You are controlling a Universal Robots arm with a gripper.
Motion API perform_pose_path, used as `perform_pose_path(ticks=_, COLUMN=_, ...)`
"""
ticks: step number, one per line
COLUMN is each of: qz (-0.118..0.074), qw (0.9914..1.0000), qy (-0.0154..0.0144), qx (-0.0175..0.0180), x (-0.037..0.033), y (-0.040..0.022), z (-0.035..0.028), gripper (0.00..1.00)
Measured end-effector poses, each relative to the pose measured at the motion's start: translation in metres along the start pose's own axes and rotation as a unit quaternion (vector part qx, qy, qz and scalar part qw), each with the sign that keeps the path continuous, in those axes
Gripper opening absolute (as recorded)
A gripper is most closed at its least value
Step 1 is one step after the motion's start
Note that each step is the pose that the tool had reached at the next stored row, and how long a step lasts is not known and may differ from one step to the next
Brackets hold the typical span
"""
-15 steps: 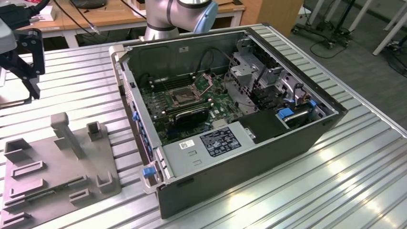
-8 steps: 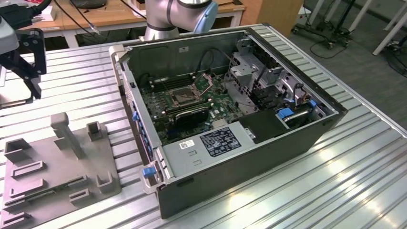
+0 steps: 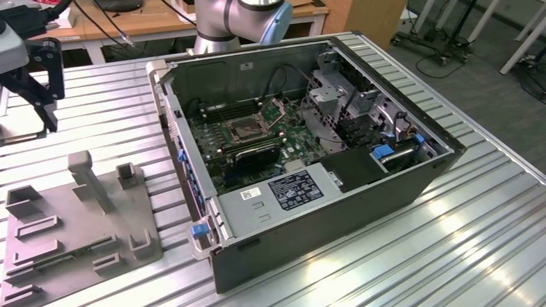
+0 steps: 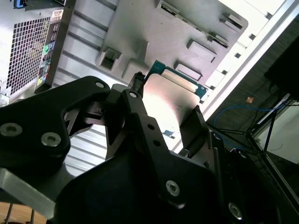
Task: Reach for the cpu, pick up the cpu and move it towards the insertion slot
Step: 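Pick up the cpu and move it towards the insertion slot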
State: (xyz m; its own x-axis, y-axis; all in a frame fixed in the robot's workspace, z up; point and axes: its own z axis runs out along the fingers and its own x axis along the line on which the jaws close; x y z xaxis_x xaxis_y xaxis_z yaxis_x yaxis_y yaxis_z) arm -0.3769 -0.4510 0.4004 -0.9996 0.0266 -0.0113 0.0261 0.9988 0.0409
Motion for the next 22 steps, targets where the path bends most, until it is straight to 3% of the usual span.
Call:
perform_pose_path(ticks=3, qz=0.0, qw=1.0, qy=0.0, qx=0.0, x=-0.0054, y=0.0001, z=0.0001, gripper=0.55)
perform_pose_path(ticks=15, qz=0.0, qw=1.0, qy=0.0, qx=0.0, x=-0.0076, y=0.0002, z=0.0001, gripper=0.55)
perform_pose_path(ticks=22, qz=0.0, qw=1.0, qy=0.0, qx=0.0, x=-0.0129, y=0.0003, z=0.0001, gripper=0.55)
